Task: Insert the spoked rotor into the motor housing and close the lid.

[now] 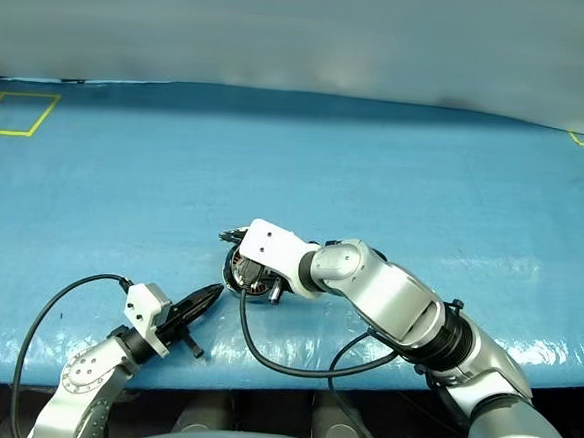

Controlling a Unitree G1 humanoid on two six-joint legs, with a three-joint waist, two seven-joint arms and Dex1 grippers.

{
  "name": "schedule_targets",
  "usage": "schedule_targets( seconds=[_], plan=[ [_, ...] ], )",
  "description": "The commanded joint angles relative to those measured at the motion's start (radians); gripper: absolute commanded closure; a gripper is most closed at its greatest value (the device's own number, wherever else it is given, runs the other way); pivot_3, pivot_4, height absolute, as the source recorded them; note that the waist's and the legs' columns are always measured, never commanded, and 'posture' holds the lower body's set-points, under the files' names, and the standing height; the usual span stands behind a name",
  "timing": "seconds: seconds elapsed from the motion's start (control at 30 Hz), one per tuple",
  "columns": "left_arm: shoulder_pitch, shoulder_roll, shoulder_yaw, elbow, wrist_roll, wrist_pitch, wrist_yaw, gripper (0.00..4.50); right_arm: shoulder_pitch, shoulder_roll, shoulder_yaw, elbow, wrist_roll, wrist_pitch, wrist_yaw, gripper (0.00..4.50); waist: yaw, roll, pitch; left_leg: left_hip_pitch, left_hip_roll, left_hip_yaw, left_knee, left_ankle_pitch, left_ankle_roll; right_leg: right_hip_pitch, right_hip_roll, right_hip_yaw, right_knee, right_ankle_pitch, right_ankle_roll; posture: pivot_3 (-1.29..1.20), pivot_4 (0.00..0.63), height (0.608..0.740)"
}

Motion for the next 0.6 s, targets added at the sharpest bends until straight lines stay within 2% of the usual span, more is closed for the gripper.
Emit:
schedule_targets(
  seconds=[0.03,0.6],
  plan=[
    [0.010,-0.004,-0.007,-0.042,0.005,-0.012,0.007,4.50,-0.025,0.000,0.003,0.005,-0.020,-0.028,0.014,3.55,-0.001,0.000,0.000,0.000,0.000,0.000,0.000,0.000,0.000,0.000,0.000,0.000,0.000,0.000,0.000,0.00,0.150,0.740],
    [0.018,-0.004,-0.009,-0.038,0.003,-0.020,0.019,4.50,-0.034,0.025,0.072,0.064,-0.079,-0.070,0.067,3.55,-0.008,0.000,0.000,0.003,0.000,0.000,0.000,0.000,0.000,0.001,0.001,0.000,0.001,0.000,-0.001,0.00,0.150,0.740]
  ],
)
